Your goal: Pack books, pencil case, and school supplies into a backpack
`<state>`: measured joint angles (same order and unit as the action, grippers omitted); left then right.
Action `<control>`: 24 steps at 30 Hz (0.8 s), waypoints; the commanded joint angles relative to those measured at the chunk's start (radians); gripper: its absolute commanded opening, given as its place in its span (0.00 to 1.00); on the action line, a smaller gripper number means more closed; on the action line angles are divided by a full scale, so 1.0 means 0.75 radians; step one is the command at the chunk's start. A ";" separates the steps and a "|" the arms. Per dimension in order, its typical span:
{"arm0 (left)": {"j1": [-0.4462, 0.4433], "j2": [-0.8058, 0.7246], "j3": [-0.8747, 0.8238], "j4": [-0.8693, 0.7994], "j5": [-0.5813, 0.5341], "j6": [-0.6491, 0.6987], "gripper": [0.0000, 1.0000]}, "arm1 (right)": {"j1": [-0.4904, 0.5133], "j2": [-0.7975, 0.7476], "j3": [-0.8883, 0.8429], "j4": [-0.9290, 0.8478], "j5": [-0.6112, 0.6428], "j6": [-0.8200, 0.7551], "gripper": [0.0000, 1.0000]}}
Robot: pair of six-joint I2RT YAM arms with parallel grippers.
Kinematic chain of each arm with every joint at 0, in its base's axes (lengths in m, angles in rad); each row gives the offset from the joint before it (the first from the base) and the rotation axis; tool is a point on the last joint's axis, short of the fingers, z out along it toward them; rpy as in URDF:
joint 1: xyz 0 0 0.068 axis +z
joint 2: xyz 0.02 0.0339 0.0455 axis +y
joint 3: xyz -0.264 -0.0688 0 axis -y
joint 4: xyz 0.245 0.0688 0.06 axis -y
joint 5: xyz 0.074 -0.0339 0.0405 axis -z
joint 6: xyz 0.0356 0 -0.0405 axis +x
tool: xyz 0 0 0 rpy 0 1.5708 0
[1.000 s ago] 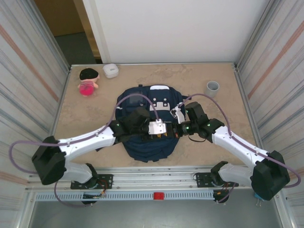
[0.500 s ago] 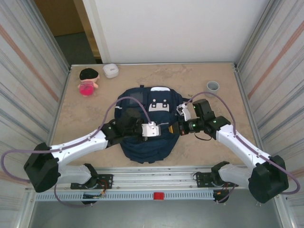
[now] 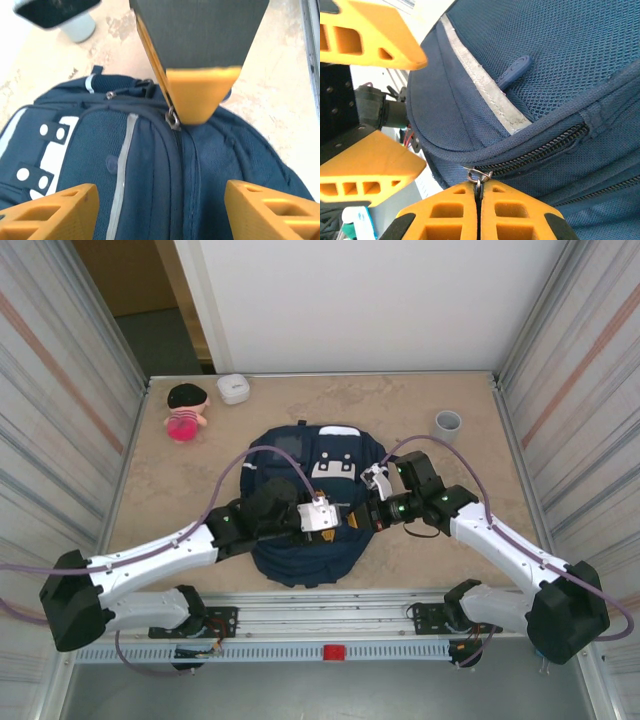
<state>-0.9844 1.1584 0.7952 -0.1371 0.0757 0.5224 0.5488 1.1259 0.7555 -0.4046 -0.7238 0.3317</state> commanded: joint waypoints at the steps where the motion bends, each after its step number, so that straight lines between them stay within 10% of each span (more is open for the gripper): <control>1: -0.007 0.056 0.071 0.007 -0.062 -0.058 0.67 | 0.011 -0.026 0.044 0.046 -0.058 0.002 0.00; 14: 0.020 0.164 0.064 -0.052 0.018 0.162 0.01 | -0.091 -0.050 0.021 0.019 -0.033 -0.030 0.00; 24: 0.134 -0.062 -0.089 -0.008 0.268 0.218 0.00 | -0.263 0.009 -0.003 0.084 0.260 0.060 0.00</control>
<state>-0.9131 1.1893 0.7670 -0.0677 0.2115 0.6521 0.4305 1.1252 0.7506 -0.3519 -0.7506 0.3351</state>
